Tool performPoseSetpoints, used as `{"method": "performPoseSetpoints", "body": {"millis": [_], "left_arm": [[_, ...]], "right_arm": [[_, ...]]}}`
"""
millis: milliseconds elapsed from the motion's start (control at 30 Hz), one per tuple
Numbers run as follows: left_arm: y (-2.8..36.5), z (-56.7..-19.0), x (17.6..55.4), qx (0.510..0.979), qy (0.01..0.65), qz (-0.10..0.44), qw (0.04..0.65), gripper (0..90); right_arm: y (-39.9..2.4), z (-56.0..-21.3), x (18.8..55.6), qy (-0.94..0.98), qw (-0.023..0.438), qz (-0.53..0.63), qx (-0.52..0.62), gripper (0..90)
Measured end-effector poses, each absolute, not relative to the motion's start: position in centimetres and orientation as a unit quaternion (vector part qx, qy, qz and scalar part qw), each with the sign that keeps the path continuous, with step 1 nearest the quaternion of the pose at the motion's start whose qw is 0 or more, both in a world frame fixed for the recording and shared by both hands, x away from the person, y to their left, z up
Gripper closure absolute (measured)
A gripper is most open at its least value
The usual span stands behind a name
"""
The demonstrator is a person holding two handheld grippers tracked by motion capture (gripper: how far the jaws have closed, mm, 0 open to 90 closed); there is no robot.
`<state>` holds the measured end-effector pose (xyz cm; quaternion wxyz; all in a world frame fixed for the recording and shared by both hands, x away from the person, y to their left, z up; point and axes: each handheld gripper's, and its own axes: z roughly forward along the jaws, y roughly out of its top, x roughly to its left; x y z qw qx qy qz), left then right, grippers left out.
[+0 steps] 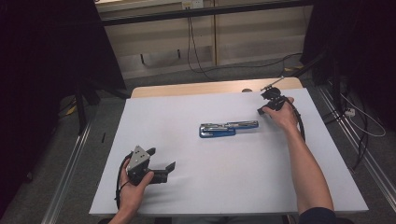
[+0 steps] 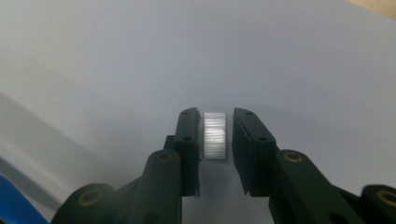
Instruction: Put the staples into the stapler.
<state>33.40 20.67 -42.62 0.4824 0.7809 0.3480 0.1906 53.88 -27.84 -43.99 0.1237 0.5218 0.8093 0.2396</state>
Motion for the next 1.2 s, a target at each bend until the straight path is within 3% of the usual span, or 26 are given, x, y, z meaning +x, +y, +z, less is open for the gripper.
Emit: {"method": "performPoseSetpoints", "body": {"millis": [433, 1200], "left_arm": [[20.7, -42.6, 33.4, 0.783, 0.346, 0.19, 0.481, 5.8], [20.8, -42.9, 33.7, 0.781, 0.353, 0.181, 0.482, 5.4]], "right_arm": [[-28.2, -43.9, 54.5, 0.814, 0.11, 0.232, 0.521, 78.6], [-27.4, -42.6, 52.9, 0.816, 0.111, 0.263, 0.503, 78.8]]}}
